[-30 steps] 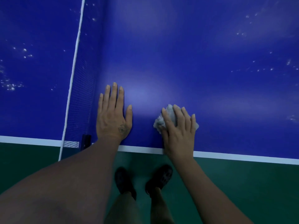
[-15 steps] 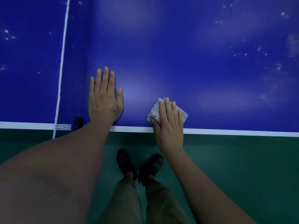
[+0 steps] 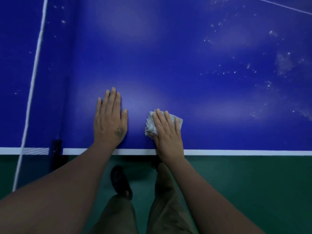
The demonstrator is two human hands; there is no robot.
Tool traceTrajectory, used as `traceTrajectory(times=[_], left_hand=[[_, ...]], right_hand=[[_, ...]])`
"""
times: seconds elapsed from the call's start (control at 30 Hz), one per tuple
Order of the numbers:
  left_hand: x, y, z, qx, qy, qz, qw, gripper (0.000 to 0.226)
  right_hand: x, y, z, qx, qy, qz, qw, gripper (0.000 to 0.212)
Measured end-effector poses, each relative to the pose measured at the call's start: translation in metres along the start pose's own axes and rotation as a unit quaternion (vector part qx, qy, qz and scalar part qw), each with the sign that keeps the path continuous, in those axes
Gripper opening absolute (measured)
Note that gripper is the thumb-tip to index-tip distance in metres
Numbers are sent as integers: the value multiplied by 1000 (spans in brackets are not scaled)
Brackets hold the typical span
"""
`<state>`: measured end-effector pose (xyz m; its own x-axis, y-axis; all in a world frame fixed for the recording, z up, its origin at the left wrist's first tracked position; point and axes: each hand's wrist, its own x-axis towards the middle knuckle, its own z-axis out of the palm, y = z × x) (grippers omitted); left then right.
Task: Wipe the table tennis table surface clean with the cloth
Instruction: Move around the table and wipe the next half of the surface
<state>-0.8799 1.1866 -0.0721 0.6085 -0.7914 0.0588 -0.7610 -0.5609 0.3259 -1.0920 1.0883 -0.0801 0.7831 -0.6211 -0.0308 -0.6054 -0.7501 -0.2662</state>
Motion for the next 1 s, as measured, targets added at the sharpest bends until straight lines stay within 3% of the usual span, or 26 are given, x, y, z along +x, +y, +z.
traceTrajectory(times=[0.47,0.63,0.77,1.0], left_hand=[[194,116,55,-25,45,-63,997,59],[275,152,76,-21,71,-127,989,60],[291,160,85,50,56,-153,985,66],[293,160,85,54,52,-153,985,64]], right_hand=[[252,138,-34,14,26,-95,995,67],[348,178,-48,11,11,-110,994,74],[417,202,-59,-1,-19,-105,994,77],[522,236,-86,-16,-56,-123,991,74]])
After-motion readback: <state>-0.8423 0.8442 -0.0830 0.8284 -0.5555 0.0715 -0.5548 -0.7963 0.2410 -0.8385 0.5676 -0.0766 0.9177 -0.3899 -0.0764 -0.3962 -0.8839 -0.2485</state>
